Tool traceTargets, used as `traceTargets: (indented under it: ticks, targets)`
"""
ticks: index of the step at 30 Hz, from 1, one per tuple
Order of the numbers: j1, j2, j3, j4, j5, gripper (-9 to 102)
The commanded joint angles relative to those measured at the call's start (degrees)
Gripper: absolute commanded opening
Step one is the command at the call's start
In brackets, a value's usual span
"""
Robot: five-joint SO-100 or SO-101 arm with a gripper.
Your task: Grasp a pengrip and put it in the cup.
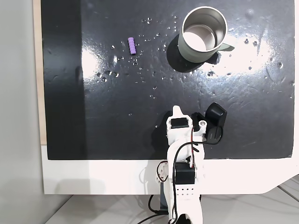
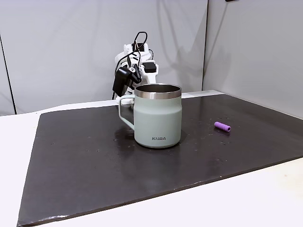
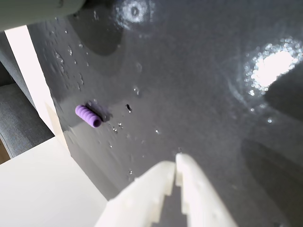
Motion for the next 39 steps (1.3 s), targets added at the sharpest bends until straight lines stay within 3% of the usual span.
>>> traceTargets:
  ticks: [1,15,26,39]
  targets:
    - [-0.62,0.44,-0.35,-2.02,0.18,0]
    - [-0.62,0.44,-0.7,-1.93,-0.97,0]
    - [-5.01,-0.35,-13.89,4.22,-5.62,0]
    - [-10.28,-29.97,-38.23,4.22,-9.4,0]
